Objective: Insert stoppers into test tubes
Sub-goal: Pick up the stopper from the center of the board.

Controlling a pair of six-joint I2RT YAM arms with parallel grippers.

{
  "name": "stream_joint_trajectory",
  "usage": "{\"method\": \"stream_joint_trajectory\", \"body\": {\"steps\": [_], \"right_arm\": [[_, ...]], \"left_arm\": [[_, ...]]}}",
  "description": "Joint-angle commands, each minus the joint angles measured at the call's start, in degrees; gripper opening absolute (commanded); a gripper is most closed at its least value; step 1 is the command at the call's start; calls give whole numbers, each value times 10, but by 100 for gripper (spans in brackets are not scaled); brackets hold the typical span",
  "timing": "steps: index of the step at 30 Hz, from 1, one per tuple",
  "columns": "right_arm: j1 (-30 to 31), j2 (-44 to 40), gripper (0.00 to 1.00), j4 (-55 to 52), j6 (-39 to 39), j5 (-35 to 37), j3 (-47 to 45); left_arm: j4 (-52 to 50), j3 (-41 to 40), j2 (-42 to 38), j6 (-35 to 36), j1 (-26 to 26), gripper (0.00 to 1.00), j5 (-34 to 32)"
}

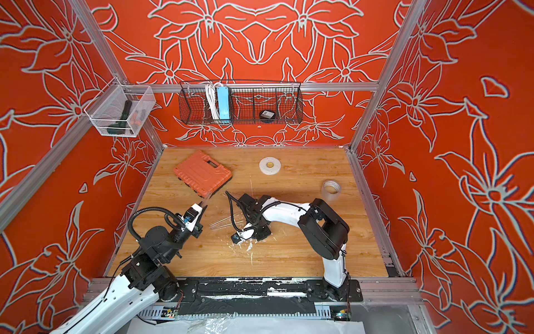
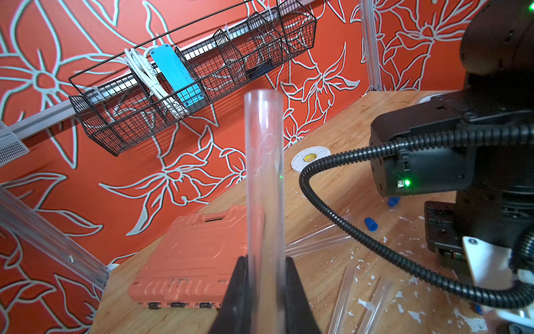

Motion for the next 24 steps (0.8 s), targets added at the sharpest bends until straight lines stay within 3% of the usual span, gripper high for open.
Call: {"method": "stream_joint_trajectory", "body": {"steps": [1, 7, 13, 18, 24], "right_arm": [[-3, -19, 5, -12, 12, -24, -10], [-12, -59, 0, -15, 120, -41, -12], [-12, -152, 0, -12, 242, -34, -56], [-12, -217, 0, -70, 345, 31, -64], [-12, -315, 0, -90, 419, 40, -85]], "left_arm": [[11, -1, 3, 4, 5, 0, 1], [-11, 8, 23, 22, 5, 0, -3], [-49, 35, 49, 45, 5, 0, -4], [-113, 65, 92, 103, 4, 0, -15], [-161, 75, 117, 205, -34, 0, 46]]}}
